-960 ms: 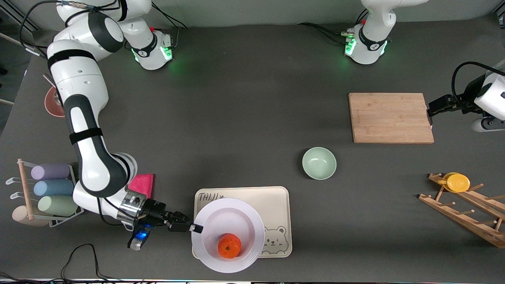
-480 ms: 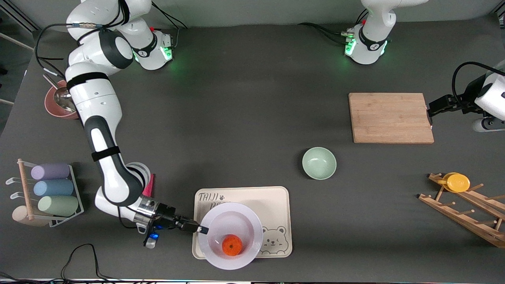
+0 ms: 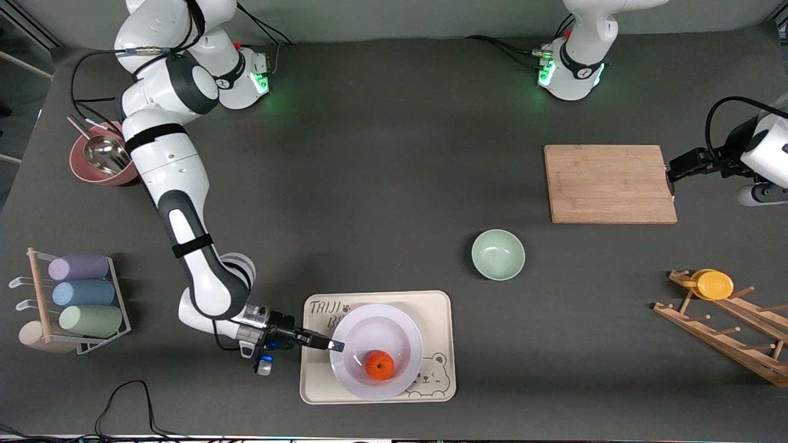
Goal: Place orange and plate with both arms
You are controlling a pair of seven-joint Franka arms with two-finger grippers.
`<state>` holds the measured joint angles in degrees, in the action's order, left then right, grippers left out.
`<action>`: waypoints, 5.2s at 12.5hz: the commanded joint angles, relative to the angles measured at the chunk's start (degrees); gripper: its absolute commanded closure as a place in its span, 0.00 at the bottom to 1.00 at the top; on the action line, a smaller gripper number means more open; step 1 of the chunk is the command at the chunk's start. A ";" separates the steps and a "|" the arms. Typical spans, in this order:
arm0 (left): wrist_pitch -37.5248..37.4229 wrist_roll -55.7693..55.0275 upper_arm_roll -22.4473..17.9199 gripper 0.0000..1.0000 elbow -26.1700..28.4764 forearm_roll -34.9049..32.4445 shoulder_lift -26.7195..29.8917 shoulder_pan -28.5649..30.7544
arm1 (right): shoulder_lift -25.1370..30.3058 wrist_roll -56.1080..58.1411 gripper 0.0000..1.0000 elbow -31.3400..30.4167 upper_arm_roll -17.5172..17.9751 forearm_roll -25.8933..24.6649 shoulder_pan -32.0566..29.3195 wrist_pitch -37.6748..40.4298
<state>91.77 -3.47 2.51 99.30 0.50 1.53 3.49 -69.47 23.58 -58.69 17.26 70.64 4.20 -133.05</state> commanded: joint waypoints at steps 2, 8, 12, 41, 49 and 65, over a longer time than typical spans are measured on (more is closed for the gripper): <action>-0.01 0.05 0.04 0.00 -0.43 0.64 0.05 0.21 | -1.46 0.15 1.00 2.61 0.41 -0.85 0.55 -0.89; -0.01 0.05 0.04 0.00 -0.43 0.64 0.05 0.21 | -2.08 0.24 1.00 2.79 0.41 -0.85 0.55 -0.90; 0.08 0.05 0.04 0.00 -0.87 0.82 -0.04 0.20 | -1.73 -0.29 0.00 2.53 0.23 -3.30 0.55 -1.24; 0.96 -0.74 0.48 0.00 -0.61 0.29 -1.01 -0.58 | 73.14 -24.71 0.00 -50.03 -15.69 -66.33 -6.66 31.07; 1.40 0.04 0.92 0.00 -0.17 -0.33 -1.97 -1.20 | 84.24 -26.86 0.00 -47.75 -8.20 -68.80 -11.67 38.83; 2.10 -1.71 0.92 0.00 0.80 0.29 -1.88 -0.59 | 78.17 -27.18 0.00 -46.43 -8.12 -69.23 -10.52 38.31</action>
